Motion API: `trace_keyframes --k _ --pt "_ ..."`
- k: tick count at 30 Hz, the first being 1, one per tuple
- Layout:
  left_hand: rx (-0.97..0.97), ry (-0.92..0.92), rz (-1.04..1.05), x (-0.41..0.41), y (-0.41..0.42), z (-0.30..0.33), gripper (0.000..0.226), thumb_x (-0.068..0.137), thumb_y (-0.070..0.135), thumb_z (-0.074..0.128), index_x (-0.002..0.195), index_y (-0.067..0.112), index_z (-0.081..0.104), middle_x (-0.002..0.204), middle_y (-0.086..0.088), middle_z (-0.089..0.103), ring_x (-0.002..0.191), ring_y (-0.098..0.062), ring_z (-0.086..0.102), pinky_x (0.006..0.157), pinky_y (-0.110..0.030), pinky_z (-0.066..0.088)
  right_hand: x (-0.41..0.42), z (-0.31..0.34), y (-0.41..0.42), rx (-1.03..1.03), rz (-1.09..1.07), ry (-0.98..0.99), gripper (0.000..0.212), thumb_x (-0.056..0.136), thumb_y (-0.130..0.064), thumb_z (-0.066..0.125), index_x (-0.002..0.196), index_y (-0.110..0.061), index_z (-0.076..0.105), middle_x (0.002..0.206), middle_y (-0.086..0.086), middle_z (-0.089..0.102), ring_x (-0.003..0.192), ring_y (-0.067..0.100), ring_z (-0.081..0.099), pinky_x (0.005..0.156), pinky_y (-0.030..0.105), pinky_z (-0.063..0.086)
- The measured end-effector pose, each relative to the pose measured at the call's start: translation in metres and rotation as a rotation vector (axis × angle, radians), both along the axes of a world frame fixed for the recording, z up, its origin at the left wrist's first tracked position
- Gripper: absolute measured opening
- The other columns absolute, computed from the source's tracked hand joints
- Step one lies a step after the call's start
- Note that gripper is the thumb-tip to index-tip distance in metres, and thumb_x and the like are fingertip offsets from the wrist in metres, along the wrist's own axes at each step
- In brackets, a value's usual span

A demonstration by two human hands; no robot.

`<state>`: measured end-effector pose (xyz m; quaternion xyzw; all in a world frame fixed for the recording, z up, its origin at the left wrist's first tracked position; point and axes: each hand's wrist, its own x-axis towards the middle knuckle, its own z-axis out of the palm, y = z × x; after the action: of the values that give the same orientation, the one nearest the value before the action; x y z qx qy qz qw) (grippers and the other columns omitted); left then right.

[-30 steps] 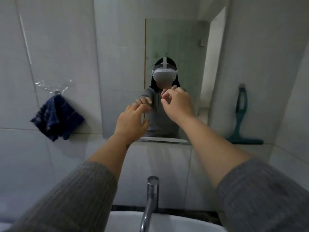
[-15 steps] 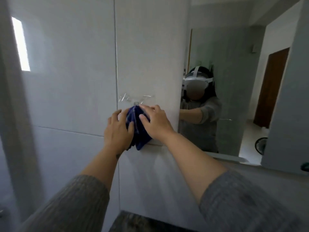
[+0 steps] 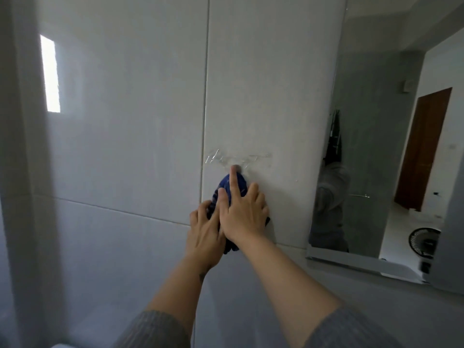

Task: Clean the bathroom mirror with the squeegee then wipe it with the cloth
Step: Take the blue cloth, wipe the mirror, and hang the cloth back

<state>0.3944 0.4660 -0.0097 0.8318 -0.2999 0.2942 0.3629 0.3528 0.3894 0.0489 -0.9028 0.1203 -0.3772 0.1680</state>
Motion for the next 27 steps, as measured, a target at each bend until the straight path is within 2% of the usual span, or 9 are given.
trace_keyframes --k 2,5,7,9,13,15,18,23,27 --pt "-0.074 -0.008 -0.032 0.000 -0.006 0.000 0.057 0.089 0.015 0.058 0.141 0.018 0.036 0.136 -0.006 0.038 0.115 -0.024 0.032 0.087 -0.046 0.048 0.001 0.001 -0.001 0.045 0.118 -0.023 0.056 0.100 -0.049 0.024 0.149 -0.042 -0.001 0.136 0.013 0.034 0.121 0.031 0.038 0.107 0.043 0.029" --pt "-0.208 0.052 -0.109 -0.010 -0.010 0.005 0.042 0.093 0.037 0.046 0.134 0.040 0.037 0.122 0.019 0.028 0.114 -0.014 0.033 0.076 -0.035 0.051 -0.006 0.001 -0.005 0.178 0.292 -0.059 0.053 0.102 -0.044 0.025 0.149 -0.042 0.002 0.139 0.011 0.035 0.123 0.029 0.038 0.107 0.036 0.028" --pt "-0.215 -0.025 -0.133 -0.017 -0.010 0.013 0.034 0.093 0.040 0.040 0.127 0.046 0.037 0.120 0.018 0.030 0.114 -0.014 0.033 0.082 -0.035 0.048 -0.017 0.007 -0.005 0.327 0.438 -0.108 0.050 0.103 -0.041 0.025 0.149 -0.042 0.008 0.137 0.006 0.035 0.122 0.021 0.041 0.100 0.023 0.031" --pt "-0.215 -0.090 -0.132 -0.025 -0.012 0.026 0.036 0.097 0.038 0.036 0.131 0.049 0.033 0.123 0.013 0.033 0.113 -0.014 0.031 0.089 -0.037 0.044 -0.030 0.019 -0.007 0.469 0.570 -0.173 0.048 0.103 -0.039 0.025 0.150 -0.040 0.013 0.131 -0.001 0.032 0.114 0.008 0.042 0.090 0.011 0.029" --pt "-0.202 -0.200 -0.104 -0.053 -0.029 0.069 0.055 0.095 0.047 0.021 0.149 0.041 0.014 0.130 0.003 0.037 0.112 -0.015 0.033 0.089 -0.034 0.042 -0.057 0.060 -0.025 0.522 0.655 -0.298 0.047 0.103 -0.039 0.020 0.149 -0.036 0.017 0.127 -0.005 0.028 0.114 0.000 0.035 0.091 0.005 0.025" --pt "-0.171 -0.266 -0.122 -0.069 -0.043 0.098 0.060 0.092 0.051 0.015 0.150 0.036 0.012 0.131 -0.001 0.038 0.112 -0.018 0.036 0.089 -0.037 0.043 -0.072 0.086 -0.045 0.479 0.627 -0.354 0.047 0.104 -0.038 0.017 0.150 -0.033 0.018 0.127 -0.003 0.028 0.114 0.000 0.035 0.094 0.005 0.023" --pt "-0.122 -0.360 -0.132 -0.088 -0.068 0.143 0.062 0.092 0.055 0.012 0.150 0.034 0.008 0.136 -0.002 0.037 0.113 -0.021 0.040 0.090 -0.040 0.042 -0.094 0.130 -0.082 0.400 0.500 -0.488 0.049 0.102 -0.045 0.018 0.150 -0.036 0.021 0.129 -0.001 0.031 0.124 0.010 0.037 0.104 0.021 0.027" --pt "-0.132 -0.428 -0.139 -0.099 -0.113 0.210 0.066 0.089 0.060 0.003 0.150 0.036 0.005 0.153 0.002 0.022 0.133 -0.021 0.028 0.105 -0.043 0.033 -0.134 0.212 -0.132 0.146 0.268 -0.672 0.052 0.102 -0.036 0.033 0.151 -0.024 0.020 0.124 0.007 0.031 0.107 0.014 0.043 0.092 0.017 0.033" --pt "-0.079 -0.447 -0.042 -0.074 -0.154 0.240 0.059 0.095 0.059 0.015 0.150 0.039 0.005 0.159 0.005 0.011 0.144 -0.018 0.013 0.111 -0.049 0.028 -0.146 0.275 -0.161 -0.181 0.024 -0.710 0.075 0.093 -0.047 0.052 0.152 -0.027 0.010 0.146 0.017 0.023 0.120 0.030 0.049 0.090 0.029 0.045"
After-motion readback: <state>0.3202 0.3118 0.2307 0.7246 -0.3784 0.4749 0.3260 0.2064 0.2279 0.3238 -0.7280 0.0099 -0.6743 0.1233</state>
